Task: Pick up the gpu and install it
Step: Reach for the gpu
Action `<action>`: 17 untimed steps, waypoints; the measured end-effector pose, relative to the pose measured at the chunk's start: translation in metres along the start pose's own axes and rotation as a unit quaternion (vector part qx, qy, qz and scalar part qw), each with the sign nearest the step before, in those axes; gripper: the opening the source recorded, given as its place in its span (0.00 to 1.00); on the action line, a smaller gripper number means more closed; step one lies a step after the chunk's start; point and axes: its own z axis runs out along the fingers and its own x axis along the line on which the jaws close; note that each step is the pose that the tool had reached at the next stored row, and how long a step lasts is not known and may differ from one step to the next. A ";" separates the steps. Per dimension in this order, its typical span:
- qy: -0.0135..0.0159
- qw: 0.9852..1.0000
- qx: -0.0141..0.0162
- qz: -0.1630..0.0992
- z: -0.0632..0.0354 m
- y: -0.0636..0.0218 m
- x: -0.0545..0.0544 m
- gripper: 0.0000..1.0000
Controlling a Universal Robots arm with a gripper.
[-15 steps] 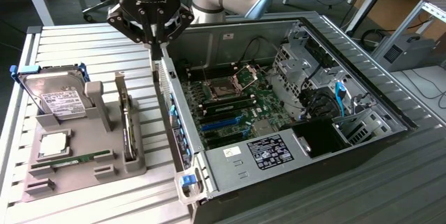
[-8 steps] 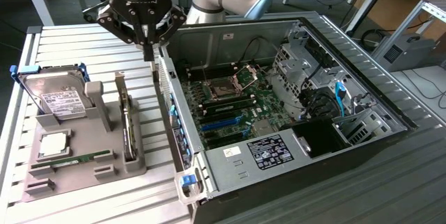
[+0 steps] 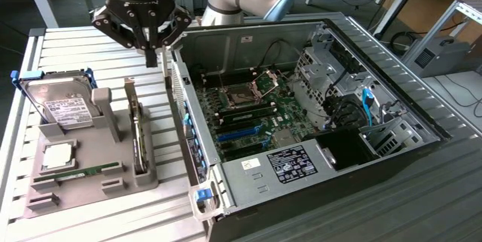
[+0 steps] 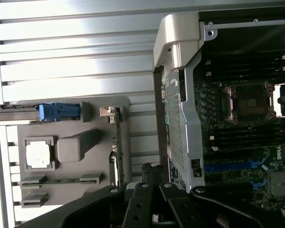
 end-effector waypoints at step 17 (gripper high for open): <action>0.000 1.000 0.000 0.000 -0.0006 -0.0019 0.026 0.11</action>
